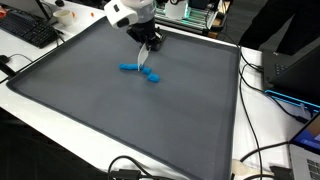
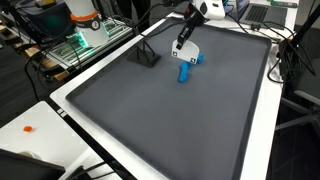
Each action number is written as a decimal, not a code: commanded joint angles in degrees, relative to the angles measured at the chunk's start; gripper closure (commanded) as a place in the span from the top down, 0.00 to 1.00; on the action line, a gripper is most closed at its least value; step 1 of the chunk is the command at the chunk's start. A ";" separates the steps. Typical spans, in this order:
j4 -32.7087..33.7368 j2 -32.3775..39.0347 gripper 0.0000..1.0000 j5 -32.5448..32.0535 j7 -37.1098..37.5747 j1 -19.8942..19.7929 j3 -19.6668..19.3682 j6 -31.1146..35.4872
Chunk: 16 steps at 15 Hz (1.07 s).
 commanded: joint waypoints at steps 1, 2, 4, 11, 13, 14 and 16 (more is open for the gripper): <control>-0.16 -1.36 0.01 -1.08 -0.62 -0.14 0.06 -1.06; 0.19 -1.19 0.01 -1.23 -0.74 -0.14 0.05 -1.00; 0.99 -0.49 0.01 -1.77 -0.93 -0.06 -0.05 -0.94; 2.23 1.29 0.01 -4.43 -2.25 -0.05 -0.20 -0.35; 2.61 1.85 0.01 -5.28 -2.97 0.00 -0.27 0.02; 2.74 2.07 0.01 -5.95 -3.22 0.07 -0.36 0.25; 2.92 2.45 0.01 -6.73 -3.64 0.03 -0.45 0.41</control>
